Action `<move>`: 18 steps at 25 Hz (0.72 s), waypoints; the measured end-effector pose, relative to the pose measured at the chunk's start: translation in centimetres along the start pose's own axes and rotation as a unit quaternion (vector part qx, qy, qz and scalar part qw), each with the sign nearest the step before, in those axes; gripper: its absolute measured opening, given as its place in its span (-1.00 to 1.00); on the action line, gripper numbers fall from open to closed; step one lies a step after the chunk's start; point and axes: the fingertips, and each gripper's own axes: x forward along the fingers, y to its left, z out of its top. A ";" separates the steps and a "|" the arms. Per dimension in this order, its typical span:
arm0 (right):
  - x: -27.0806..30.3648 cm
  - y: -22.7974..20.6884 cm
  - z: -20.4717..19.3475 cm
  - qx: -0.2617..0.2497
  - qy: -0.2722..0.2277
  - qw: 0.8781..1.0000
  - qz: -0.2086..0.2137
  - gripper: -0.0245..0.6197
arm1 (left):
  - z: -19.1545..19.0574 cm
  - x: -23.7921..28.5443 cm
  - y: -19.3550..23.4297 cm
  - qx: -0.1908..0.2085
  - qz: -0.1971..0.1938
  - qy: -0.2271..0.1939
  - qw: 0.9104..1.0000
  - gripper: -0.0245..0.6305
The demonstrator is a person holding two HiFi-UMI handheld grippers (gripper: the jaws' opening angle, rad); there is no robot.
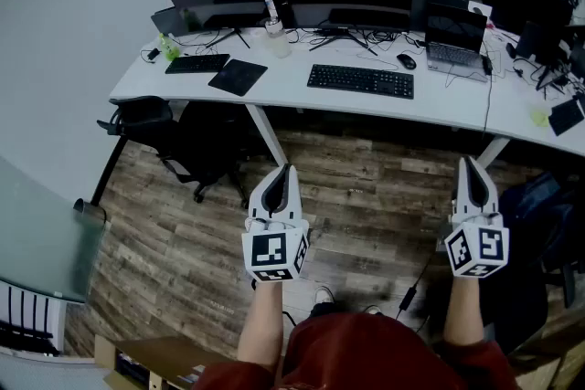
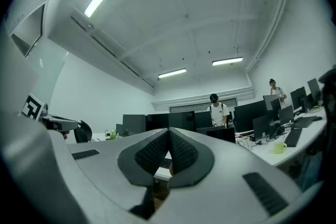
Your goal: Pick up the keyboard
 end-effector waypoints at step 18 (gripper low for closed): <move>2.7 4.9 -0.8 0.007 -0.005 1.000 -0.021 -0.93 | -1.3 0.8 6.3 -0.007 -0.012 -0.002 1.000 -0.91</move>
